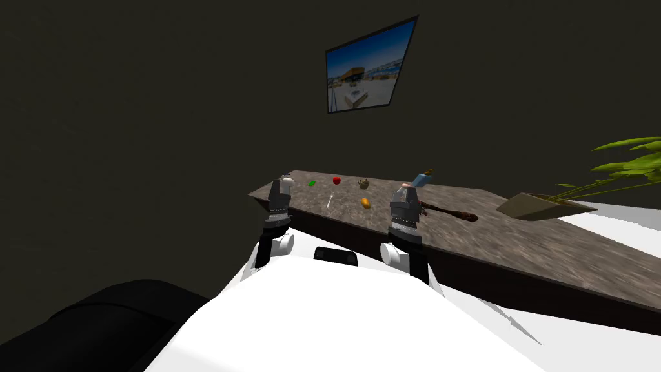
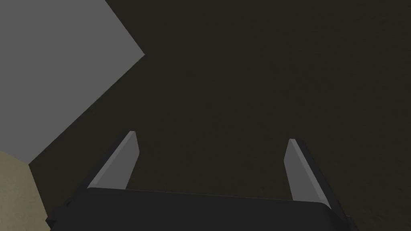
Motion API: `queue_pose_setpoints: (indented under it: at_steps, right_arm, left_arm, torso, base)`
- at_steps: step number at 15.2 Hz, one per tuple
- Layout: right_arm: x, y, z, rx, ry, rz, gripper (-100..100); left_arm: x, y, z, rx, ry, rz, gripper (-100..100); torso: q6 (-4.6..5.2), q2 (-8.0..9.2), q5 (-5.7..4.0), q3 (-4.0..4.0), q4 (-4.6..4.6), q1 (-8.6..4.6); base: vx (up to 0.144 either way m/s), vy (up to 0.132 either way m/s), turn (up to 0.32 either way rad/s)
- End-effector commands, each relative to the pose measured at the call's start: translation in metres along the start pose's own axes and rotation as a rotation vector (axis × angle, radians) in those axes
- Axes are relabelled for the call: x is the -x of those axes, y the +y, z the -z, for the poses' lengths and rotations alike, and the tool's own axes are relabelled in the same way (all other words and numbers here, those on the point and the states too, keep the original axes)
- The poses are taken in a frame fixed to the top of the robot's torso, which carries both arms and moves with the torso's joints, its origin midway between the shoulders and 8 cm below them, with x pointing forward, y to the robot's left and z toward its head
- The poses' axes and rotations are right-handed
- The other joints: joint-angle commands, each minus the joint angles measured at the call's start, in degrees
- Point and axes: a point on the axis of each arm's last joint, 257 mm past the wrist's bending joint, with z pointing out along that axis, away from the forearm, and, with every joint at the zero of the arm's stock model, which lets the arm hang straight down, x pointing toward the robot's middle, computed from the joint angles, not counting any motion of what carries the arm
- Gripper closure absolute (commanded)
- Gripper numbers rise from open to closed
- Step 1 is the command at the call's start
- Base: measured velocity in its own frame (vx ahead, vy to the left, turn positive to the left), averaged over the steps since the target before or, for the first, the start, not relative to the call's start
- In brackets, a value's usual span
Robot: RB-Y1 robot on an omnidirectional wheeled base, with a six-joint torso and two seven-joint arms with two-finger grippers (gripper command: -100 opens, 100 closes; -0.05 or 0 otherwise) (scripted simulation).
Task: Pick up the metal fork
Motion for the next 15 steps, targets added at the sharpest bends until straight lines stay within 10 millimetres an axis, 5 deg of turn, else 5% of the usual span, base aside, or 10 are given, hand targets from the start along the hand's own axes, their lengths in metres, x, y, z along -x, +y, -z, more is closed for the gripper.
queue_pose_setpoints:
  at_steps: [1, 15]
  right_arm:
    - [0.000, 0.000, 0.000, 0.000, 0.000, 0.000, 0]
    - [0.000, 0.000, 0.000, 0.000, 0.000, 0.000, 0]
  left_arm:
    - [-0.004, 0.005, 0.001, 0.010, 0.028, -0.005, -100]
    - [-0.028, 0.067, 0.024, 0.160, 0.269, -0.028, -100]
  torso:
    - [0.00, 0.00, 0.00, 0.00, 0.00, 0.00]
    - [0.02, 0.05, 0.03, 0.03, 0.01, 0.13]
  base:
    - [-0.002, 0.003, -0.063]
    - [-0.012, 0.020, -0.162]
